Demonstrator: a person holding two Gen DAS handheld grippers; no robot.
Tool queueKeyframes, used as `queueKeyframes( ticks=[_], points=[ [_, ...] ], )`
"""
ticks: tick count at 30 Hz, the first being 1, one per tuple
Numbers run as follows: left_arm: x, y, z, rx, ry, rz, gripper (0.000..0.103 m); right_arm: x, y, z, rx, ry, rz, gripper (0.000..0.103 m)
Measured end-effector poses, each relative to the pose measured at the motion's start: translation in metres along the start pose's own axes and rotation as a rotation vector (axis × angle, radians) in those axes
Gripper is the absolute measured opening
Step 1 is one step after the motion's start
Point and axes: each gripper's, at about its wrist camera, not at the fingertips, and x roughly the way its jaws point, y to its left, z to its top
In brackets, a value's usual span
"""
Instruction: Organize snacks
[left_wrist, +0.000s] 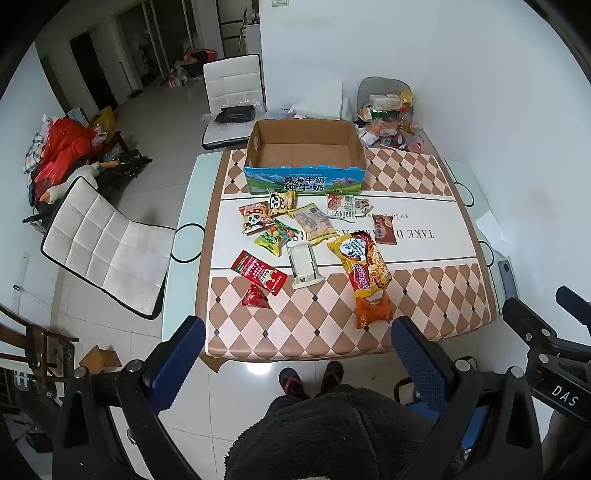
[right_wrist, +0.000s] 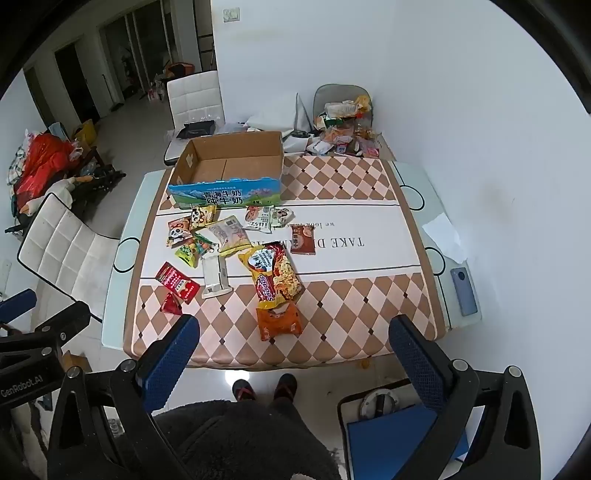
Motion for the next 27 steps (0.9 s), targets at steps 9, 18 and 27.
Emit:
queueKeyframes(
  ticks=[9, 18, 27],
  points=[
    [0.002, -0.002, 0.0, 0.001, 0.009, 0.001, 0.103, 0.004, -0.001, 0.0, 0.001, 0.001, -0.002, 0.103],
    [0.004, -0.005, -0.006, 0.0, 0.011, -0.001, 0.103, -0.002, 0.0, -0.004, 0.002, 0.0, 0.0, 0.103],
    [0.007, -0.009, -0.007, 0.0, 0.008, -0.003, 0.103, -0.002, 0.0, -0.007, 0.0, 0.0, 0.001, 0.103]
  ],
)
